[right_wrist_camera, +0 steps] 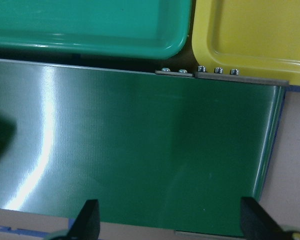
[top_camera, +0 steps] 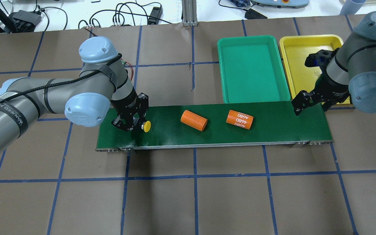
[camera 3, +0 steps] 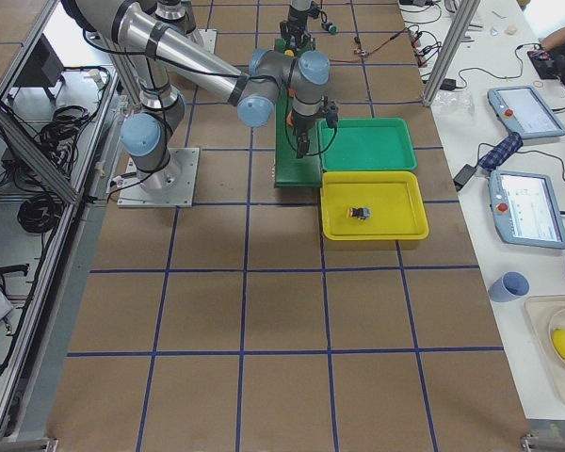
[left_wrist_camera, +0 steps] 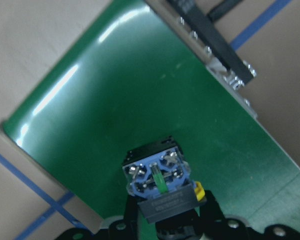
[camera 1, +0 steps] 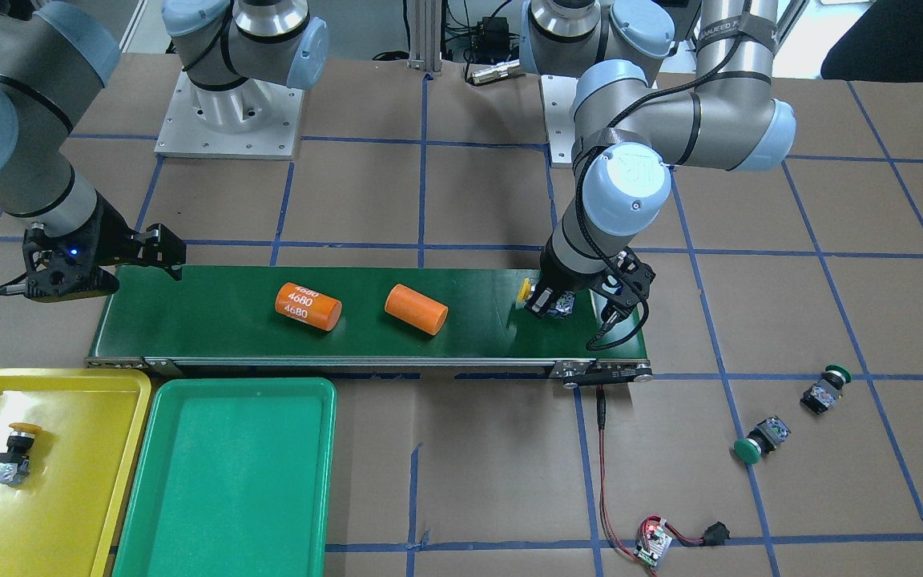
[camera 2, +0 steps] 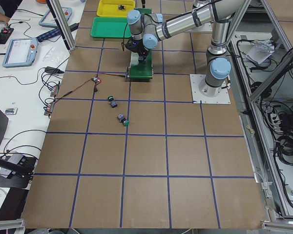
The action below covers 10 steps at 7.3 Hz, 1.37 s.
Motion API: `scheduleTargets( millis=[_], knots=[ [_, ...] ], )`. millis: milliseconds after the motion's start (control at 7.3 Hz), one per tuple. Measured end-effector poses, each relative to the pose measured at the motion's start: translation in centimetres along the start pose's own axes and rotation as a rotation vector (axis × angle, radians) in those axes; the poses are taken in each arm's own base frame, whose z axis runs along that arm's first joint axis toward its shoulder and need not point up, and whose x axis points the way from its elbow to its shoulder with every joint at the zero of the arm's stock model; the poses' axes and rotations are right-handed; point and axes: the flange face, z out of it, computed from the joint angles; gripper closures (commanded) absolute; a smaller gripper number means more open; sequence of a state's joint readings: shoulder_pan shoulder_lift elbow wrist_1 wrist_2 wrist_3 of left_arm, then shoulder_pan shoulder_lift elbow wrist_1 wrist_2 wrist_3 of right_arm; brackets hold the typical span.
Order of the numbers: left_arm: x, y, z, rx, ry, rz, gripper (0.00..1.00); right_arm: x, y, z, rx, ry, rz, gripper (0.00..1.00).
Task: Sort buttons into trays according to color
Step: 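Place a yellow-capped button on the belt with left gripper while right gripper returns, then grasp the green-capped button with left gripper while right gripper lowers to cylinder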
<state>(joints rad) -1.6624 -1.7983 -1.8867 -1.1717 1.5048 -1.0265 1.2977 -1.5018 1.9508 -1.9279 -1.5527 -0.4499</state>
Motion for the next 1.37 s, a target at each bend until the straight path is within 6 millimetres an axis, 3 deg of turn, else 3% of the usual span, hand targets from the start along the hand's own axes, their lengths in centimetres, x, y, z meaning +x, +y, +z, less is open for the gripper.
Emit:
scheduleTargets(
  millis=[411,548,821,958,1369],
  knots=[
    [0.4,-1.5,-0.5,0.025,0.033,0.078,0.0,0.0,0.1,-0.1,-0.001,0.005,-0.087,0.0],
    [-0.9,-4.5,-1.5,0.032,0.041,0.18,0.0,0.0,0.1,-0.1,0.0,0.006,-0.137,0.0],
    [-5.7,-15.9,-2.6,0.035,0.058,0.413,0.0,0.0,0.1,-0.3,0.009,0.01,-0.343,0.0],
    [-7.1,-20.2,-3.1,0.049,0.065,0.559,0.0,0.0,0.0,-0.4,0.018,0.016,-0.465,0.0],
    [-7.1,-27.1,-2.9,0.093,-0.024,1.057,0.0,0.2,-0.3,0.2,0.037,0.046,-0.876,0.0]
  ],
)
